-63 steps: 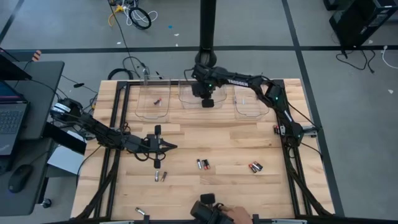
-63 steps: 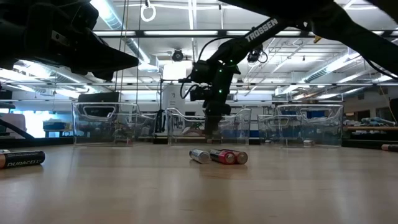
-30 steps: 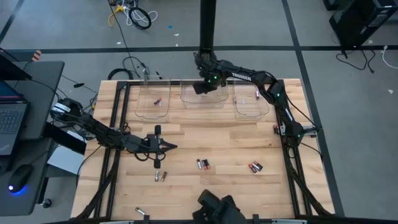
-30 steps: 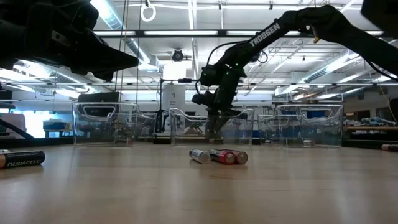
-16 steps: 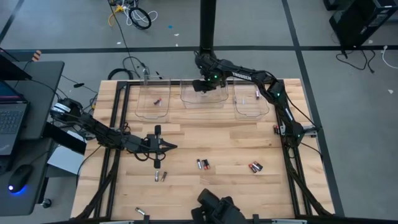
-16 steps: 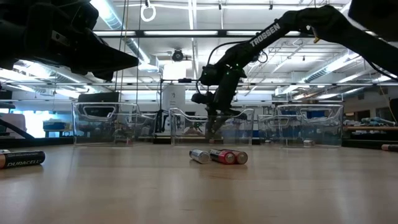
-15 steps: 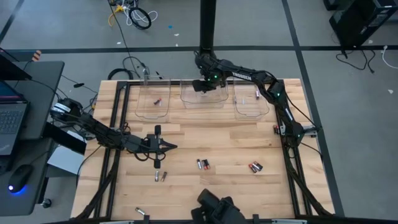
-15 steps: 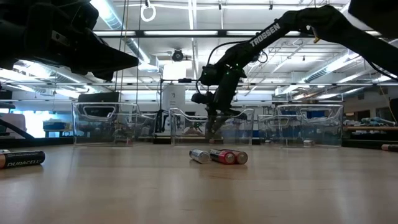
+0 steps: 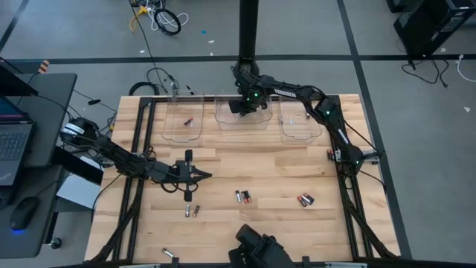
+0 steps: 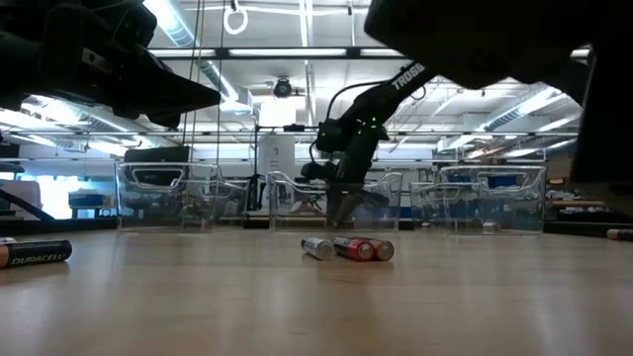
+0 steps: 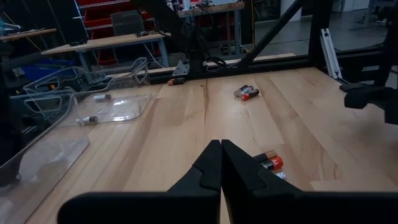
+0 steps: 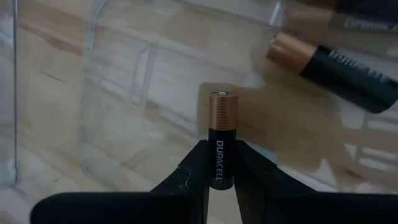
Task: Sort batteries
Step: Put the black battery into the middle transparent bin
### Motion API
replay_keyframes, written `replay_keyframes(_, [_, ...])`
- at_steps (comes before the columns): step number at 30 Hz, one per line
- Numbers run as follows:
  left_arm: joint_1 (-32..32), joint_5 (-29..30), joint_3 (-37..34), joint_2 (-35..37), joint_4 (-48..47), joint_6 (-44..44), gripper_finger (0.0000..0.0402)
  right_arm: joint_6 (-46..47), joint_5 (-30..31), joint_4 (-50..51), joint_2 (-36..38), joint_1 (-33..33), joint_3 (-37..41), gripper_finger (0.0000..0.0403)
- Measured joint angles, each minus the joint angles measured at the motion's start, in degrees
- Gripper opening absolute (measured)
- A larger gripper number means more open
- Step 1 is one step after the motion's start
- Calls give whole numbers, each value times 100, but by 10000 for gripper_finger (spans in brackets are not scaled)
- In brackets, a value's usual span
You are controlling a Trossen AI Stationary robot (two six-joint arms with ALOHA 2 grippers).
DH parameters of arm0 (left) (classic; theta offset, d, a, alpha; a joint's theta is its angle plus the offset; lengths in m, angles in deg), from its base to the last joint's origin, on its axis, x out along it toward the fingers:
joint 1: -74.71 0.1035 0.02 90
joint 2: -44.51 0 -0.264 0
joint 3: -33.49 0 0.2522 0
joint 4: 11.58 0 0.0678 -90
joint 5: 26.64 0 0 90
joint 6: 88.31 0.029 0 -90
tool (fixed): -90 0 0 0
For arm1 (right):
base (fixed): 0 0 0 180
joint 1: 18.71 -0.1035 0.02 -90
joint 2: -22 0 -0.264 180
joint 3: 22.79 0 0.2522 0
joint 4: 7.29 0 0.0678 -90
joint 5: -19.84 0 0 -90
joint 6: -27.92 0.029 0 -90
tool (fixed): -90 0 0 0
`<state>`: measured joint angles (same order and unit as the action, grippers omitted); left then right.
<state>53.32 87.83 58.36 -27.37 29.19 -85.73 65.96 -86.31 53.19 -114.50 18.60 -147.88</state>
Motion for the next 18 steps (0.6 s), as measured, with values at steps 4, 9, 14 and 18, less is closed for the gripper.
replay_keyframes(4, [0, 2, 0, 0, -3, 4, 10, -30, 42, 25, -2, 1, 0, 69])
replay_keyframes(9, [0, 2, 0, 0, -4, -1, 10, -58, 82, 33, -4, 1, 0, 95])
replay_keyframes(14, [0, 1, 0, 0, -5, -3, 10, -152, 81, 42, 0, 12, 1, 107])
replay_keyframes(18, [0, 2, 0, 0, -4, -3, 10, -320, 126, 440, -2, 31, -286, 115])
